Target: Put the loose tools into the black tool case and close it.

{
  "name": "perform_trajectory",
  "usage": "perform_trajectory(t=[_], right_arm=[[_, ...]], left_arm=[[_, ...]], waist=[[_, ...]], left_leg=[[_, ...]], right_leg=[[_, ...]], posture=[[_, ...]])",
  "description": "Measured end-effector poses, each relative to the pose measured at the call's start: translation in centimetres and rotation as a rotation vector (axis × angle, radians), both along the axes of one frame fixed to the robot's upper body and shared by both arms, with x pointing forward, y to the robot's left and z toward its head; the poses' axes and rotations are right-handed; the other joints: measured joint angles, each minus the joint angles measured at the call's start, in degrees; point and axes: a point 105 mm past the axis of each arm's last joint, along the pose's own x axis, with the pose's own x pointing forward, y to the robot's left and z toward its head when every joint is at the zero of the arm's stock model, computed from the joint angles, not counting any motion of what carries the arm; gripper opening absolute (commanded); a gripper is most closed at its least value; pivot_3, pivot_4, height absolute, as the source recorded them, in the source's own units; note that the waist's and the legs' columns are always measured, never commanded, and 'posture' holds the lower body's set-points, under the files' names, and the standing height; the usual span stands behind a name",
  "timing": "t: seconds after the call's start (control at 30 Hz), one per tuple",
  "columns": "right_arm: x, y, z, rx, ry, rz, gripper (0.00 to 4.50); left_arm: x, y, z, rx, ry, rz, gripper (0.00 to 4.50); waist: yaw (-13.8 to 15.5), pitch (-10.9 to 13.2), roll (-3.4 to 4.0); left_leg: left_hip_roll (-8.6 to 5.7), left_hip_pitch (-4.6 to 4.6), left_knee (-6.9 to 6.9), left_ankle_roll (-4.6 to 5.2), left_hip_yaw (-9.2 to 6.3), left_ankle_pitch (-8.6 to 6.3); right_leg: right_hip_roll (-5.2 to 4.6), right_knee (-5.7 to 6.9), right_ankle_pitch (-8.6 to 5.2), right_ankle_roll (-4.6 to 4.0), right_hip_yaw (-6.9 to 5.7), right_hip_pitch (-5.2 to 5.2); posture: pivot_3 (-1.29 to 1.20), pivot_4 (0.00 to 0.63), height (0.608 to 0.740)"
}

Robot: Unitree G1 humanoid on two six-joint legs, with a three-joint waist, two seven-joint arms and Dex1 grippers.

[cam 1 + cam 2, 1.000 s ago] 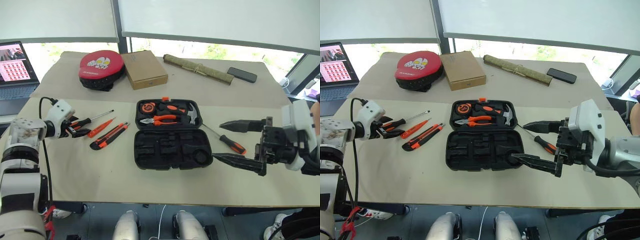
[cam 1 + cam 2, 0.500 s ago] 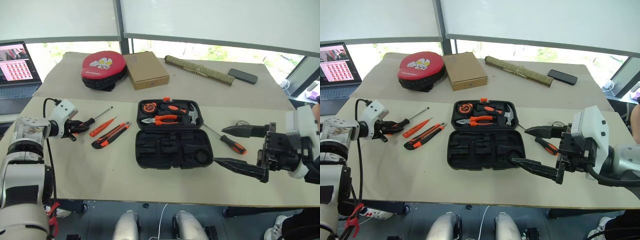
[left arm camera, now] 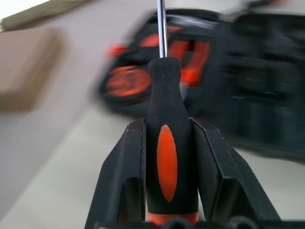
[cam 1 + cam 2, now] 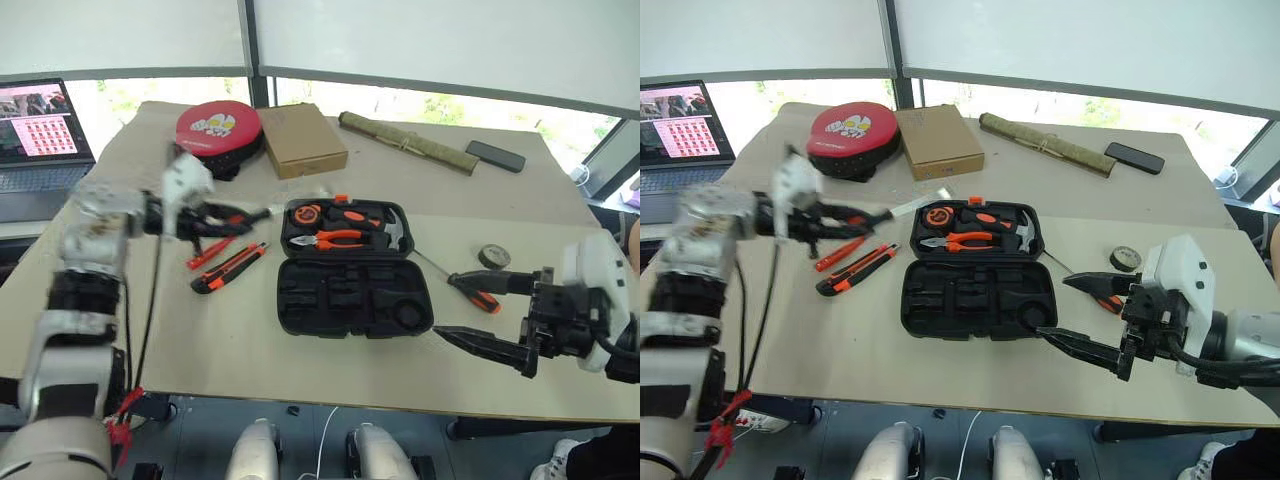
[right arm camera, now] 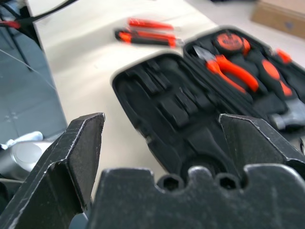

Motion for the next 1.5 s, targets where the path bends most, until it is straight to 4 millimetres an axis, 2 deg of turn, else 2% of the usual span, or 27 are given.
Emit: perform_trajectory(t=[0.1, 0.27, 0.37, 0.47, 0.7, 0.87, 0.93, 0.97, 1.13, 1.2, 1.3, 1.4, 1.5], right_arm=[[0.5, -0.7, -0.1, -0.011, -0.002, -0.038, 4.5], [0.9, -1.2, -0.3, -0.01, -0.016, -0.089, 4.5], [1.1, -1.4, -0.4, 0.011, -0.024, -0.116, 4.5], [1.2, -1.5, -0.4, 0.02, -0.03, -0.133, 4.5], [1.1, -1.5, -0.7, 0.036, -0.039, -0.164, 4.5], [1.1, -1.5, -0.8, 0.041, -0.043, -0.179, 4.5], [1.0, -1.5, -0.9, 0.043, -0.043, -0.182, 4.5], [1.0, -1.4, -0.9, 0.043, -0.044, -0.182, 4.5], [1.0, -1.3, -0.8, 0.046, -0.054, -0.189, 4.5], [1.0, -1.3, -0.8, 0.048, -0.054, -0.192, 4.5], [1.1, -1.3, -0.8, 0.052, -0.056, -0.194, 4.5], [1.1, -1.3, -0.9, 0.055, -0.058, -0.199, 4.5], [1.2, -1.1, -1.1, 0.051, -0.055, -0.191, 4.5]], left_arm=[[-0.4, -2.9, -1.4, 0.069, -0.004, -0.084, 0.89], [-0.2, -5.4, -2.3, 0.148, -0.033, -0.12, 0.89], [0.5, -6.8, -3.7, 0.201, -0.03, -0.092, 0.89], [1.0, -6.9, -4.4, 0.231, -0.031, -0.064, 0.89], [1.5, -7.9, -3.7, 0.239, -0.06, -0.085, 0.89], [1.6, -7.8, -3.9, 0.243, -0.054, -0.09, 0.89], [1.5, -8.0, -3.9, 0.242, -0.049, -0.1, 1.9], [1.5, -8.1, -3.8, 0.241, -0.049, -0.107, 2.13], [1.6, -8.6, -2.5, 0.225, -0.067, -0.119, 3.95], [1.5, -8.6, -2.5, 0.213, -0.049, -0.118, 4.46], [1.3, -8.7, -1.9, 0.196, -0.045, -0.124, 4.46], [1.4, -8.6, -0.7, 0.175, -0.076, -0.122, 3.65], [1.4, -8.9, -0.1, 0.159, -0.094, -0.134, 2.6]], waist=[[-0.1, 0.0, -0.01], [-0.2, 0.0, 0.0], [0.0, 0.0, 0.0], [-0.1, 0.0, 0.01], [0.0, 0.0, 0.02], [0.0, 0.0, 0.03], [0.0, 0.0, 0.03], [0.0, 0.0, 0.03], [0.0, 0.0, 0.03], [0.0, 0.0, 0.03], [0.0, 0.0, 0.03], [0.0, 0.0, 0.04], [0.0, 0.0, 0.04]], left_leg=[[-0.01, -0.04, 0.08, 0.0, -0.11, 0.0], [-0.06, -0.04, 0.09, 0.01, -0.21, 0.0], [-0.12, -0.07, 0.12, 0.01, -0.3, 0.0], [-0.13, -0.13, 0.13, 0.01, -0.35, 0.0], [-0.18, -0.23, 0.2, 0.01, -0.48, 0.0], [-0.19, -0.25, 0.2, 0.01, -0.55, 0.0], [-0.19, -0.27, 0.2, 0.01, -0.55, 0.0], [-0.19, -0.28, 0.21, 0.02, -0.56, 0.0], [-0.21, -0.3, 0.24, 0.02, -0.6, 0.0], [-0.21, -0.3, 0.24, 0.02, -0.61, 0.0], [-0.21, -0.32, 0.24, 0.02, -0.62, 0.0], [-0.21, -0.31, 0.24, 0.02, -0.63, 0.0], [-0.22, -0.31, 0.25, 0.02, -0.63, 0.0]], right_leg=[[0.03, 0.01, 0.0, 0.0, -0.01, 0.0], [0.03, 0.0, 0.0, 0.0, 0.0, 0.03], [0.02, 0.0, 0.01, 0.02, -0.01, 0.04], [0.02, 0.0, 0.01, 0.02, -0.02, 0.0], [-0.01, 0.0, 0.01, 0.03, -0.09, 0.01], [-0.01, 0.0, 0.01, 0.04, -0.14, 0.01], [-0.01, 0.0, 0.01, 0.04, -0.15, 0.0], [-0.01, 0.0, 0.01, 0.04, -0.16, 0.0], [-0.02, -0.01, 0.0, 0.04, -0.18, 0.02], [-0.02, 0.0, 0.0, 0.04, -0.18, 0.01], [-0.02, 0.0, 0.0, 0.04, -0.19, 0.01], [-0.02, 0.0, 0.0, 0.04, -0.2, 0.01], [-0.02, 0.0, 0.0, 0.04, -0.2, 0.03]], posture=[[0.0, 0.15, 0.74], [0.0, 0.15, 0.74], [0.0, 0.15, 0.74], [0.0, 0.15, 0.74], [0.0, 0.15, 0.74], [0.0, 0.15, 0.74], [0.0, 0.15, 0.74], [0.0, 0.15, 0.74], [0.0, 0.15, 0.74], [0.0, 0.15, 0.74], [0.0, 0.15, 0.74], [0.0, 0.15, 0.74], [0.0, 0.15, 0.74]])
